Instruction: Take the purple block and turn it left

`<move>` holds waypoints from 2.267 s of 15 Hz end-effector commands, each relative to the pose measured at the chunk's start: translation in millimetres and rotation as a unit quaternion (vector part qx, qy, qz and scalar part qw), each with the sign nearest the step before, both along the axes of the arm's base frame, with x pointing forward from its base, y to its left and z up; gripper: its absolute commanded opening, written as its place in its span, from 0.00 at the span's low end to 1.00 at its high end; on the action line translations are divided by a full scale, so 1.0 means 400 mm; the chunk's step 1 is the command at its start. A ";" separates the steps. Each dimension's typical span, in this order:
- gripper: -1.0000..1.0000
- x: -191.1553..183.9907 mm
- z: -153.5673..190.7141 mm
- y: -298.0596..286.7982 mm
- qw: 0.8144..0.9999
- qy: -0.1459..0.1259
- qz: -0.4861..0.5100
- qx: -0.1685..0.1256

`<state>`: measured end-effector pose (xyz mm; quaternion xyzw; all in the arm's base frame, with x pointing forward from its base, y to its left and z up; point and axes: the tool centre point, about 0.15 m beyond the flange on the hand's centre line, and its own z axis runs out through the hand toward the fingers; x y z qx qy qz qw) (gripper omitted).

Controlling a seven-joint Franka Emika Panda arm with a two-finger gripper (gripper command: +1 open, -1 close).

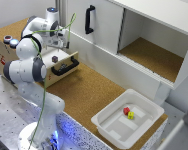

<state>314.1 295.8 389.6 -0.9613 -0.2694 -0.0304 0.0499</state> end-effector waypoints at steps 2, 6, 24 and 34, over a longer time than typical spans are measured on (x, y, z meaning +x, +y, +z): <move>1.00 0.037 -0.167 -0.004 0.997 -0.022 -0.067 0.033; 1.00 0.055 -0.195 -0.003 0.998 -0.017 -0.054 0.037; 0.00 0.090 -0.156 0.033 0.998 -0.031 -0.046 -0.001; 0.00 0.116 -0.011 -0.012 0.985 -0.055 0.165 -0.009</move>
